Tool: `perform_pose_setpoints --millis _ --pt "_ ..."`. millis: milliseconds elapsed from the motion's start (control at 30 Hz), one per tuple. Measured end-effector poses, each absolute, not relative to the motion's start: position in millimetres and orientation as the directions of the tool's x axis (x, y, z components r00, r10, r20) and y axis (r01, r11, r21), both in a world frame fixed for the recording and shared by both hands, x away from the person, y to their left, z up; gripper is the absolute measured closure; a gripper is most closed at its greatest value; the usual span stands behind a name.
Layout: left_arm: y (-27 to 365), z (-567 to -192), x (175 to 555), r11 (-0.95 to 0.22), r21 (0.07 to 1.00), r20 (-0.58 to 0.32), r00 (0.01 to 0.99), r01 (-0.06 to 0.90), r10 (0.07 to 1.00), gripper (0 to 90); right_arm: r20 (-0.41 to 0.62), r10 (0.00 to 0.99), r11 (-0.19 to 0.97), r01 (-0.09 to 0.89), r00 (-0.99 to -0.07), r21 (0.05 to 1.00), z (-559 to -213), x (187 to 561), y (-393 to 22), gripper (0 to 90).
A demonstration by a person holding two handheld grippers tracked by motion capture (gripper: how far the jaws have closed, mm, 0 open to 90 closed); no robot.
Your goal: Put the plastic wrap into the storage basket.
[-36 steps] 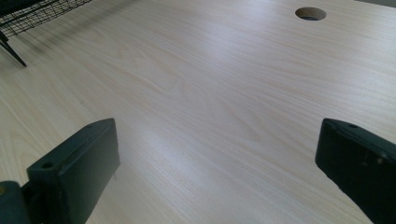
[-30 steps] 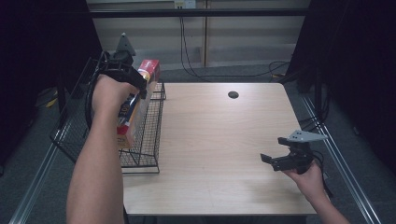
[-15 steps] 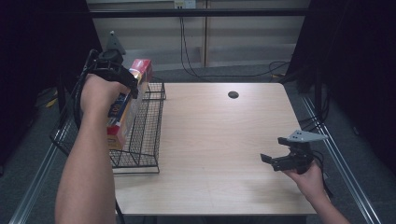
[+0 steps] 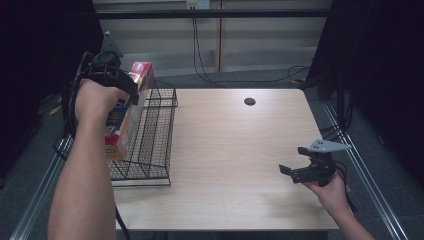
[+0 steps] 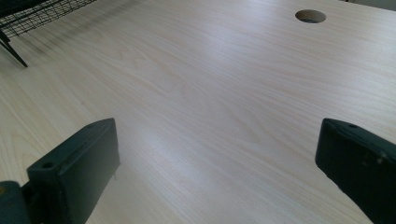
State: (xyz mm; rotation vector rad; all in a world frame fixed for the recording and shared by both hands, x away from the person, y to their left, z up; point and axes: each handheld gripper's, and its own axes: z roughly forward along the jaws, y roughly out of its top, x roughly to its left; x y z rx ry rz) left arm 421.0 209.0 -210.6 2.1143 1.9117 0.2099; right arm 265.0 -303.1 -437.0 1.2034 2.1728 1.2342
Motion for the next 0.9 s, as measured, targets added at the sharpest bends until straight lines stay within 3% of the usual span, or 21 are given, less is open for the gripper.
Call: perform_pose_setpoints --millis 900 --pt "234 -208 418 -0.029 0.31 -0.071 0.054 0.95 0.996 45.2 0.095 0.813 0.253 0.495 -0.575 0.831 -436 264 -302 0.0"
